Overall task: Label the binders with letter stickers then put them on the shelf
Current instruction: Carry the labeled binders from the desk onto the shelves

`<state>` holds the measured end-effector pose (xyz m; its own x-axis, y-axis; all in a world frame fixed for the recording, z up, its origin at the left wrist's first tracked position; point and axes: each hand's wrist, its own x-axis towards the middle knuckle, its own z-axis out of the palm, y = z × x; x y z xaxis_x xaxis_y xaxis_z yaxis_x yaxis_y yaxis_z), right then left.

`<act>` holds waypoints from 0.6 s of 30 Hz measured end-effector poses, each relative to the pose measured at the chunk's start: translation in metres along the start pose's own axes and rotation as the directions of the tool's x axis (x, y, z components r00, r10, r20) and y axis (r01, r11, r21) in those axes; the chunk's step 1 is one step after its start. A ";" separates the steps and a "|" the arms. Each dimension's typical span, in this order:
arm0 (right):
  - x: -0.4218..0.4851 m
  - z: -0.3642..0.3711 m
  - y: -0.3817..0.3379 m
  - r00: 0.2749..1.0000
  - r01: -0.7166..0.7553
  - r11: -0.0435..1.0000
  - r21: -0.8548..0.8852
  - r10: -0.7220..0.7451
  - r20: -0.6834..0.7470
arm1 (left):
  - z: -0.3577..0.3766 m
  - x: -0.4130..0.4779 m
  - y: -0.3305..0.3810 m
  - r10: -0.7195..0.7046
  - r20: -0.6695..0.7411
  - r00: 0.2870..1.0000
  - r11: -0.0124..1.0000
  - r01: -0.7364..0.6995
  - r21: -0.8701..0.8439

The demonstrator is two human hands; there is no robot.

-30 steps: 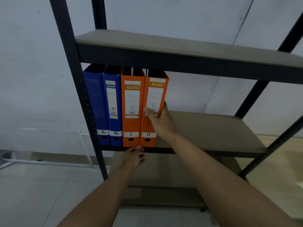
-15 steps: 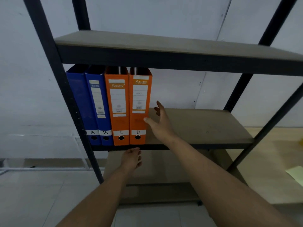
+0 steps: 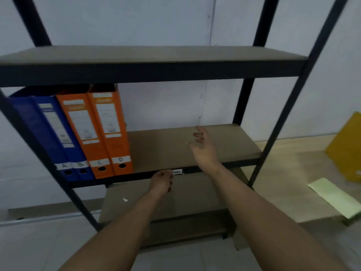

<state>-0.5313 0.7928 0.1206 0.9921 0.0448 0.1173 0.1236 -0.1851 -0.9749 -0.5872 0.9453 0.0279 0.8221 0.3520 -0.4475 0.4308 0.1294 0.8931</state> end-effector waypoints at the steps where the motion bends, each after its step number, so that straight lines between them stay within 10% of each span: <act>1: 0.000 -0.004 0.003 1.000 0.007 1.000 -0.007 -0.007 -0.003 | 0.003 0.001 0.000 0.010 0.004 1.000 1.000 -0.010 0.017; 18: -0.034 -0.365 0.100 0.944 -0.079 0.993 -0.085 0.047 -0.327 | 0.339 -0.114 -0.029 0.123 0.405 0.906 0.947 -0.230 0.225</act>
<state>-0.5447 0.4143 0.0884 0.9493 -0.2876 0.1268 0.0464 -0.2710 -0.9615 -0.5671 0.5875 0.0375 0.9487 -0.0408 -0.3134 0.3028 -0.1672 0.9383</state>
